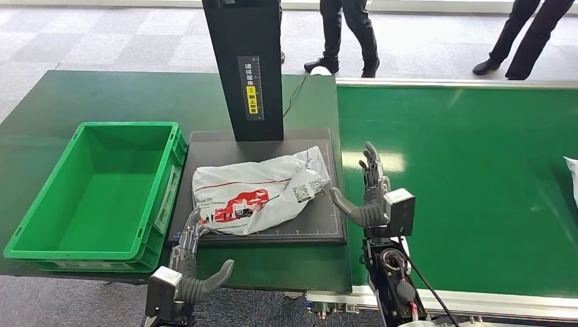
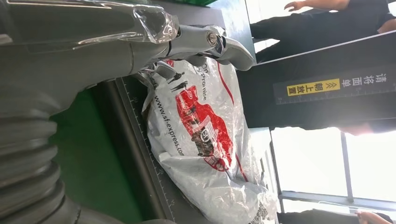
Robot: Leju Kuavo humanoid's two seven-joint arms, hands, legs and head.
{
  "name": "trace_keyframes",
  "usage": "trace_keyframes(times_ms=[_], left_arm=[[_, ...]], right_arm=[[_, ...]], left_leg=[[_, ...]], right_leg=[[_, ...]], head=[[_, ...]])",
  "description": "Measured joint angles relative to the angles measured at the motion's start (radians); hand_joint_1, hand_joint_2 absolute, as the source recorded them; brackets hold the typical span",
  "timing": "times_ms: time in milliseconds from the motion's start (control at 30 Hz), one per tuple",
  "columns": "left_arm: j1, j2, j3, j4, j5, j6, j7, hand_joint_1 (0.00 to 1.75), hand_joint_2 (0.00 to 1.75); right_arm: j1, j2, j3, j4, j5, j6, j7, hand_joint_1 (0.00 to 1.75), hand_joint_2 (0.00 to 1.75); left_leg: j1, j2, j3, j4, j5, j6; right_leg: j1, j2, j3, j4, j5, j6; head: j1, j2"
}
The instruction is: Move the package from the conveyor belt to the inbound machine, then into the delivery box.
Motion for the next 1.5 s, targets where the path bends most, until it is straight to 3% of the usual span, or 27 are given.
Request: trace_keyframes(times_ms=[167, 367, 600, 700, 900, 1100, 1200, 1400, 1500], left_arm=[[0.033, 0.001, 0.002, -0.028, 0.000, 0.014, 0.000, 0.00, 1.75], [0.051, 0.002, 0.005, -0.056, -0.019, 0.017, 0.000, 0.00, 1.75], [0.040, 0.005, -0.016, -0.112, -0.153, 0.100, 0.021, 0.00, 1.75], [0.016, 0.007, -0.032, -0.125, -0.237, 0.178, 0.043, 0.00, 1.75], [-0.200, 0.012, -0.153, -0.079, -0.543, 0.291, 0.248, 0.00, 1.75], [-0.294, 0.018, -0.230, -0.024, -0.558, 0.321, 0.279, 0.00, 1.75], [-0.356, 0.019, -0.266, 0.033, -0.614, 0.272, 0.322, 0.00, 1.75], [-0.618, -0.062, -0.377, 0.409, -0.683, 0.174, 0.371, 0.00, 1.75], [-0.685, -0.099, -0.413, 0.575, -0.680, 0.184, 0.360, 0.00, 1.75]], right_arm=[[0.153, 0.037, -0.007, -0.233, -0.068, 0.024, -0.003, 0.00, 1.75], [0.237, 0.055, -0.007, -0.384, -0.093, 0.041, -0.003, 0.00, 1.75], [0.256, 0.073, -0.004, -0.434, -0.116, 0.083, -0.003, 0.00, 1.75], [0.254, 0.080, -0.004, -0.436, -0.116, 0.089, -0.003, 0.00, 1.75], [0.228, 0.098, -0.004, -0.433, -0.128, 0.087, -0.003, 0.00, 1.75], [0.218, 0.102, -0.005, -0.429, -0.129, 0.088, -0.002, 0.00, 1.75], [0.211, 0.102, -0.006, -0.425, -0.128, 0.093, -0.002, 0.00, 1.75], [0.170, 0.110, -0.008, -0.401, -0.136, 0.114, -0.002, 0.00, 1.75], [0.162, 0.110, -0.010, -0.392, -0.138, 0.122, -0.002, 0.00, 1.75]], left_leg=[[0.000, 0.000, -0.001, 0.000, -0.001, -0.001], [0.000, 0.000, 0.000, 0.000, -0.001, 0.000], [0.000, 0.000, 0.001, 0.000, -0.001, -0.001], [0.000, 0.000, 0.001, 0.000, 0.000, -0.001], [0.000, -0.003, 0.000, 0.000, 0.002, 0.000], [0.000, -0.001, 0.000, 0.000, 0.002, 0.000], [0.000, -0.003, -0.002, 0.000, 0.002, 0.000], [-0.001, -0.003, -0.002, 0.001, 0.004, 0.001], [-0.001, -0.001, -0.002, 0.001, 0.004, 0.001]], right_leg=[[0.000, 0.000, -0.001, 0.000, -0.001, -0.001], [0.000, 0.000, 0.000, 0.000, -0.001, -0.001], [0.000, 0.000, 0.001, 0.000, -0.001, -0.001], [0.000, 0.000, 0.000, 0.000, -0.001, -0.001], [0.000, -0.004, 0.002, 0.000, 0.000, 0.000], [0.000, -0.002, 0.000, 0.000, 0.001, -0.001], [0.000, -0.004, -0.002, 0.000, 0.001, -0.001], [-0.001, -0.004, -0.001, 0.000, 0.004, 0.001], [-0.001, -0.002, -0.001, 0.000, 0.004, 0.001]], head=[[0.000, 0.000], [0.000, 0.000], [0.000, 0.000], [0.000, 0.000], [0.000, 0.000], [0.000, 0.000], [0.000, 0.000], [0.001, 0.000], [0.001, 0.000]])
